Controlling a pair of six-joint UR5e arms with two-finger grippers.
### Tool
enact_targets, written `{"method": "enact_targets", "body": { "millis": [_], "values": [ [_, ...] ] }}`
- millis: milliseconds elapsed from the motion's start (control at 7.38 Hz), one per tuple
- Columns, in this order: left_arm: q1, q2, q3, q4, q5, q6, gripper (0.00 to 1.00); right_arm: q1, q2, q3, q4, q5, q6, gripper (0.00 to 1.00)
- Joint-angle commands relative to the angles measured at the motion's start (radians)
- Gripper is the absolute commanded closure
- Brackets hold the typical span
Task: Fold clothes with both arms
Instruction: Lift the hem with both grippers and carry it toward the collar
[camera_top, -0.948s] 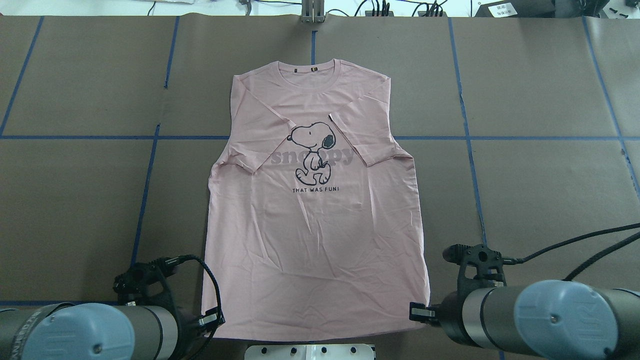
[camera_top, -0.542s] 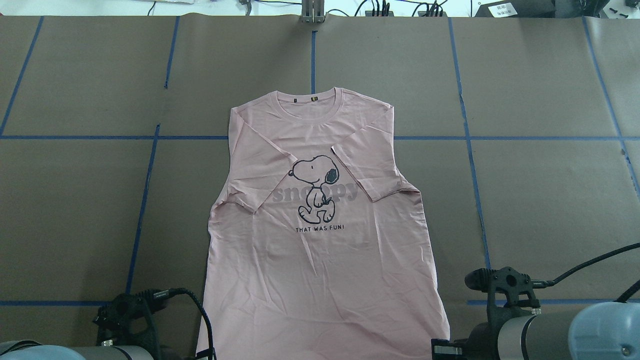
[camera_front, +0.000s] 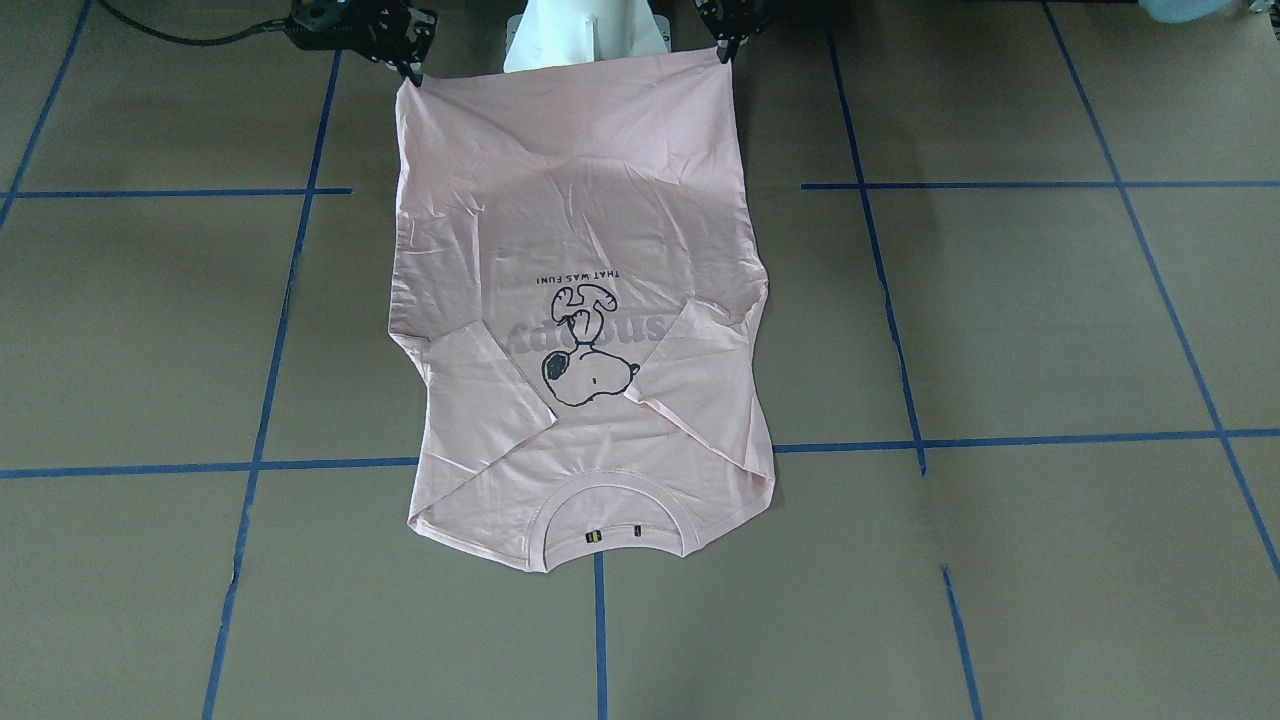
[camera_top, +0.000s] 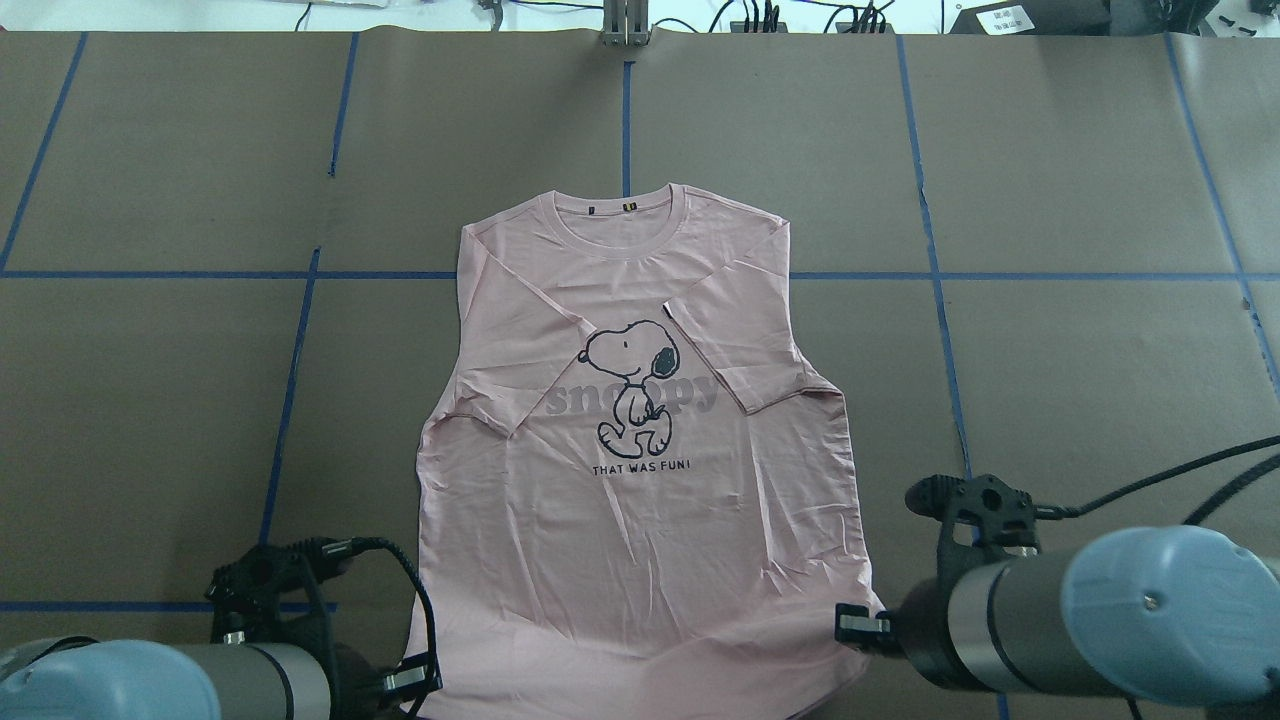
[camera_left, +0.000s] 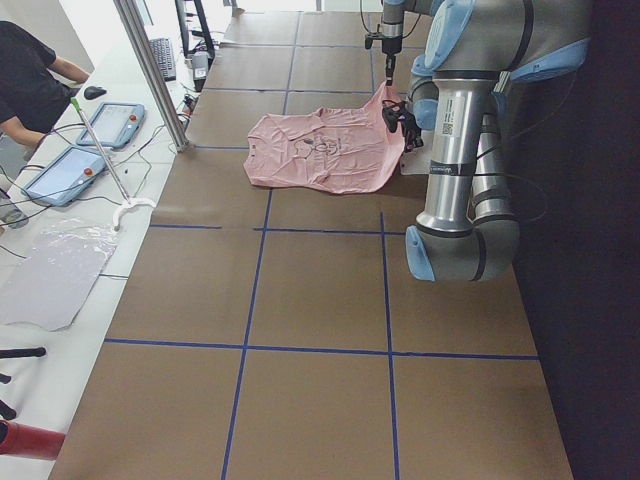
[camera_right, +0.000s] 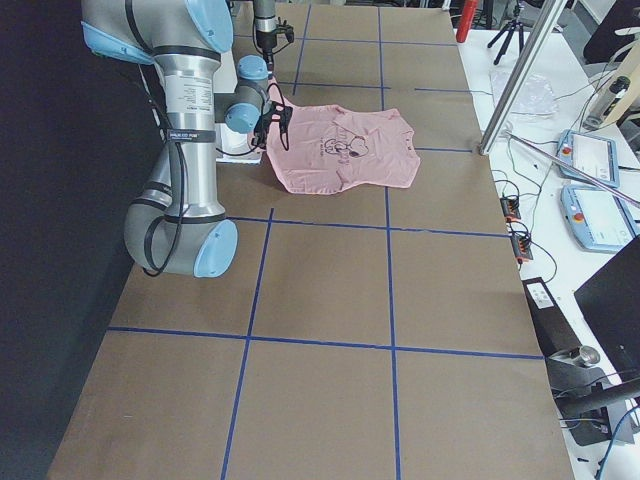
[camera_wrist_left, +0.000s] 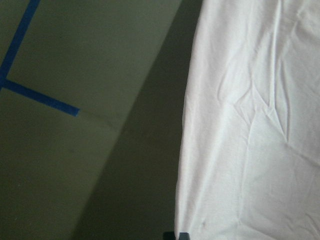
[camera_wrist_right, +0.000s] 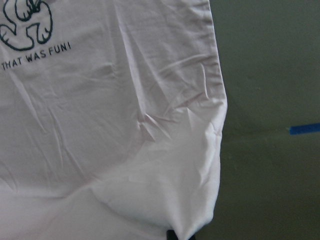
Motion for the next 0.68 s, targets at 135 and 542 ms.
{"method": "enact_targets", "body": {
  "millis": [135,542],
  "values": [
    [-0.190,-0.047,0.105,-0.052,-0.002,0.221,1.00,0.203,0.243,-0.250,0.008,-0.016,-0.274,1.00],
    [-0.335,-0.058,0.289,-0.188,-0.004,0.336,1.00,0.379,0.280,-0.388,0.015,-0.013,-0.506,1.00]
  ]
}}
